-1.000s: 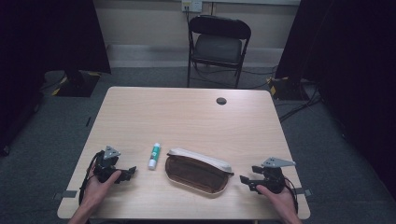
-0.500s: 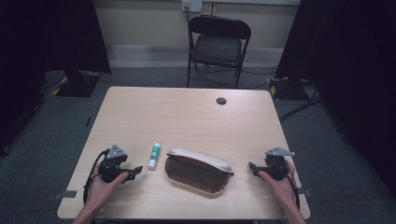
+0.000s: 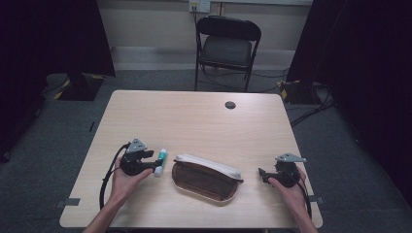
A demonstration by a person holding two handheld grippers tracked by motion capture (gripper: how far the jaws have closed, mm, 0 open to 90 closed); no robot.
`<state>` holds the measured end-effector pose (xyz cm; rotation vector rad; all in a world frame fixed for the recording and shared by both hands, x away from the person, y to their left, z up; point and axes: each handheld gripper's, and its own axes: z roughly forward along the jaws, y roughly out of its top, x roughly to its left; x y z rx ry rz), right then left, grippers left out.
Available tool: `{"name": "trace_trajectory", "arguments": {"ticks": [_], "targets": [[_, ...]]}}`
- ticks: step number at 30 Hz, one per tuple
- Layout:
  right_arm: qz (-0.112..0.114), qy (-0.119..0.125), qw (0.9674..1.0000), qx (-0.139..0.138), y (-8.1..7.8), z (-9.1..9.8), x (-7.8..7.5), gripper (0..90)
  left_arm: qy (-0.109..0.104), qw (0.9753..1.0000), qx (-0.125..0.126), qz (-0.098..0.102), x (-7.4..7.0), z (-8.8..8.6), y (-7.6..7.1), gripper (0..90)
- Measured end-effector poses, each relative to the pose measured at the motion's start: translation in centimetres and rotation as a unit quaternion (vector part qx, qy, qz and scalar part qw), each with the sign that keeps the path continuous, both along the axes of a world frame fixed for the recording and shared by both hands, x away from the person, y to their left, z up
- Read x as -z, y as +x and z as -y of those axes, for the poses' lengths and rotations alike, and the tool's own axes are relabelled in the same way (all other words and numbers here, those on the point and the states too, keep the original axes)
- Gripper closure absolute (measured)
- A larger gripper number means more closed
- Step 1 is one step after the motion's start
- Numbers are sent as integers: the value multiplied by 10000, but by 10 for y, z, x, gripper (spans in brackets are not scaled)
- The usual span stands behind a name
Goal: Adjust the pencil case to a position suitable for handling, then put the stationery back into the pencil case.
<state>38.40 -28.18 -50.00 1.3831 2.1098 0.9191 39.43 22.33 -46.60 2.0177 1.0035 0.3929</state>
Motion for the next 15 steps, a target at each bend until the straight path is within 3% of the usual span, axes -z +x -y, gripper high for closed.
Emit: {"name": "trace_trajectory", "arguments": {"ticks": [5,9,11,12,15], "targets": [[9,-20,10000,-5,0,0,0,148,8,10000,16,-39,2,1,-2,530],[21,-30,10000,1,0,0,0,149,416,9988,207,-179,8,9,0,535],[22,-30,10000,-3,-1,0,0,151,386,9987,240,-215,11,8,1,529],[22,-29,10000,-6,-1,0,0,151,507,9982,260,-160,11,7,2,530],[27,-33,10000,0,0,0,0,151,424,9986,261,-189,13,6,3,558]]}}
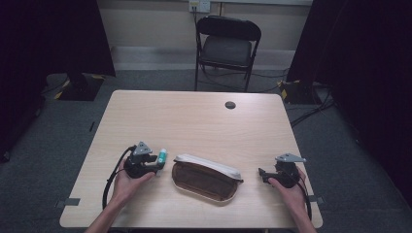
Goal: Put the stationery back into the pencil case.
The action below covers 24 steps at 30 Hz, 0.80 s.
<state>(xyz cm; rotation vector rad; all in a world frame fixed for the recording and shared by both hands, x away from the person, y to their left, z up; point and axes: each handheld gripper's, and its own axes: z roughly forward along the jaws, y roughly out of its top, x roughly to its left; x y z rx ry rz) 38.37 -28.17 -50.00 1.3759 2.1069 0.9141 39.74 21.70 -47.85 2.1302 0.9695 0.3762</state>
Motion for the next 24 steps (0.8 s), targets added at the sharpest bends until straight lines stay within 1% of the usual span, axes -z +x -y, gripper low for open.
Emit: {"name": "trace_trajectory", "arguments": {"ticks": [1,2,3,4,5,6,7,8,9,16,18,23,24], "targets": [[-3,1,10000,-5,0,0,0,151,-67,9999,45,-68,2,0,1,558],[-2,2,10000,-6,0,0,0,151,-95,9999,81,-91,3,1,1,565],[0,-1,10000,-4,0,0,0,151,-53,9998,172,-94,4,1,1,568],[0,0,10000,-3,0,0,0,151,18,9998,195,-61,5,2,1,581],[1,0,10000,-6,0,0,0,151,100,9997,194,-133,6,2,1,593],[1,-1,10000,-3,0,0,0,151,160,9992,262,-263,10,3,1,629],[1,-1,10000,-3,0,0,0,151,160,9992,262,-263,10,3,1,642],[0,-1,10000,-3,0,0,0,151,113,9992,288,-237,11,4,-1,642],[1,-1,10000,0,0,0,0,151,167,9991,304,-232,11,5,-1,646],[-10,8,10000,16,0,0,0,151,204,9989,355,-209,11,6,-1,649],[-10,11,10000,38,-1,-1,0,152,259,9990,313,-166,11,6,-2,652],[-9,13,10000,41,-1,-1,0,151,247,9991,287,-183,10,3,-1,654],[-10,15,10000,53,-1,-1,0,152,153,9993,261,-224,10,3,-2,654]]}}
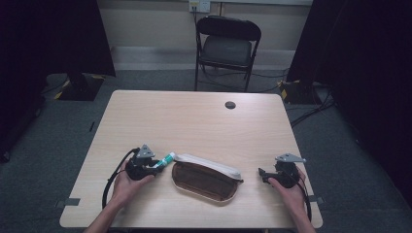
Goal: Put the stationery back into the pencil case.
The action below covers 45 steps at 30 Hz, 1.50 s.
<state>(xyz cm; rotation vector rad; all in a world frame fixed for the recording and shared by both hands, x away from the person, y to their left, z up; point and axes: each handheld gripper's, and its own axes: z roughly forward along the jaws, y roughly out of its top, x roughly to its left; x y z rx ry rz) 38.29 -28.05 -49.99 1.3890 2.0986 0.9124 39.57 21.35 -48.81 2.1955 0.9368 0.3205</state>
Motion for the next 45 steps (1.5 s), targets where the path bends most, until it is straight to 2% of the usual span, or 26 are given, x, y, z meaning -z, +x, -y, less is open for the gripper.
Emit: {"name": "trace_trajectory", "arguments": {"ticks": [2,5,7,10,12,15,18,20,22,33,36,37,38,45], "targets": [[3,-3,10000,16,-1,-1,0,153,18,9999,34,94,-3,-1,-1,655],[6,2,10000,17,-1,-1,0,153,41,9999,-21,123,-6,1,-3,655],[2,5,10000,10,-1,-1,0,153,-40,9999,-59,155,-8,1,-4,655],[6,1,10000,9,-1,-1,0,153,21,9997,-38,248,-13,-3,-4,655],[1,6,10000,5,-1,-1,0,153,-234,9994,-152,194,-14,-6,-6,656],[3,5,10000,2,-1,-1,0,153,-272,9992,-141,259,-18,-12,-7,656],[-2,8,10000,-5,-1,-1,0,153,-430,9982,-283,293,-21,-16,-8,656],[0,7,10000,-10,-1,-1,0,153,-427,9982,-267,316,-23,-18,-9,656],[4,4,10000,-12,-1,0,0,153,-557,9975,-282,338,-26,-20,-12,656],[3,4,10000,-12,-1,0,0,152,-686,9965,-61,471,-41,-14,-26,656],[3,4,10000,-14,0,0,0,151,-908,9947,-66,474,-49,-17,-29,656],[3,4,10000,-13,0,-1,0,152,-908,9947,-66,474,-49,-17,-29,656],[3,3,10000,-13,0,-1,0,152,-817,9951,-22,552,-54,-17,-31,656],[4,3,10000,-13,0,-1,0,152,-846,9946,62,594,-59,-19,-44,656]]}}
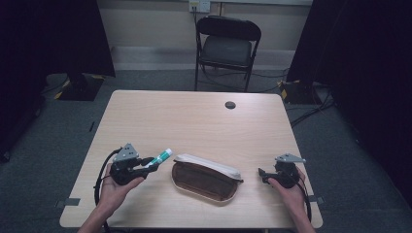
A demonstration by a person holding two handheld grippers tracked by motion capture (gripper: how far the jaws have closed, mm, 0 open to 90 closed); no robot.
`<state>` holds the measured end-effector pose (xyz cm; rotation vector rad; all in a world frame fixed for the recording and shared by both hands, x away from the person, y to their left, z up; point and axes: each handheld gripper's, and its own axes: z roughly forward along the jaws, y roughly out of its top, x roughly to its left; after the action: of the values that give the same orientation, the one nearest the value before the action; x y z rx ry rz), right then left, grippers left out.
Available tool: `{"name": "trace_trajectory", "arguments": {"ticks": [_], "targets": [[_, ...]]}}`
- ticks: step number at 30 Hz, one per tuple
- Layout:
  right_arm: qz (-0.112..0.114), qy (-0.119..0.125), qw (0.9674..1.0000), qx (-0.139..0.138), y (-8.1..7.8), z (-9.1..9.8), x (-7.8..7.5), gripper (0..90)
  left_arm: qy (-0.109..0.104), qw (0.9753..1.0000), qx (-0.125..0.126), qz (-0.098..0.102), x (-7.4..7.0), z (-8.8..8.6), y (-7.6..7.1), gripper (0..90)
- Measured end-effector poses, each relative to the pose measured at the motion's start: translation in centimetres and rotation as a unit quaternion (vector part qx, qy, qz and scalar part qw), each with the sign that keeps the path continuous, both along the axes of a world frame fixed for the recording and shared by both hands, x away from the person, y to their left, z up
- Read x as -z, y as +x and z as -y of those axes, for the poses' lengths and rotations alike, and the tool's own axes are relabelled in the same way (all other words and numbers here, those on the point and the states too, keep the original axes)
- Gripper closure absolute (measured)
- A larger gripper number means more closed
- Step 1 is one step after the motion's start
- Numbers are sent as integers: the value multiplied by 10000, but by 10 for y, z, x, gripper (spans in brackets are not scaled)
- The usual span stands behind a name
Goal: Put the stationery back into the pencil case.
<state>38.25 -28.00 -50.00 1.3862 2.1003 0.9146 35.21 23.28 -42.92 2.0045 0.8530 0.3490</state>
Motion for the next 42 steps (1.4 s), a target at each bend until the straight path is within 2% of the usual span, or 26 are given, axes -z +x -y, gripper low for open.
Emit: {"name": "trace_trajectory", "arguments": {"ticks": [8,9,12,13,16,22,23,26,27,30,35,42], "targets": [[0,0,10000,32,0,-1,0,152,-57,10000,75,28,-4,-2,-15,656],[1,1,10000,30,0,0,0,152,-152,9998,136,65,-6,-2,-19,656],[3,-1,10000,27,0,-1,0,152,-213,9995,156,182,-9,1,-21,656],[4,-1,10000,23,0,-1,0,152,-319,9985,265,351,-13,5,-23,656],[4,-1,10000,23,0,-1,0,152,-374,9978,329,431,-16,9,-25,656],[0,2,10000,21,0,-1,0,152,-508,9963,534,441,-19,17,-29,656],[-1,2,10000,21,0,-1,0,152,-523,9955,663,434,-20,20,-31,656],[3,0,10000,20,0,-1,0,152,-499,9948,747,476,-21,24,-34,655],[0,2,10000,21,0,-1,0,152,-468,9942,853,460,-21,28,-35,656],[-1,3,10000,21,0,-1,0,152,-484,9936,921,428,-20,33,-36,655],[-7,5,10000,0,0,0,0,152,-319,9923,1131,401,-18,49,-38,656],[-6,6,10000,0,0,0,0,152,-222,9903,1337,322,-14,64,-36,656]]}}
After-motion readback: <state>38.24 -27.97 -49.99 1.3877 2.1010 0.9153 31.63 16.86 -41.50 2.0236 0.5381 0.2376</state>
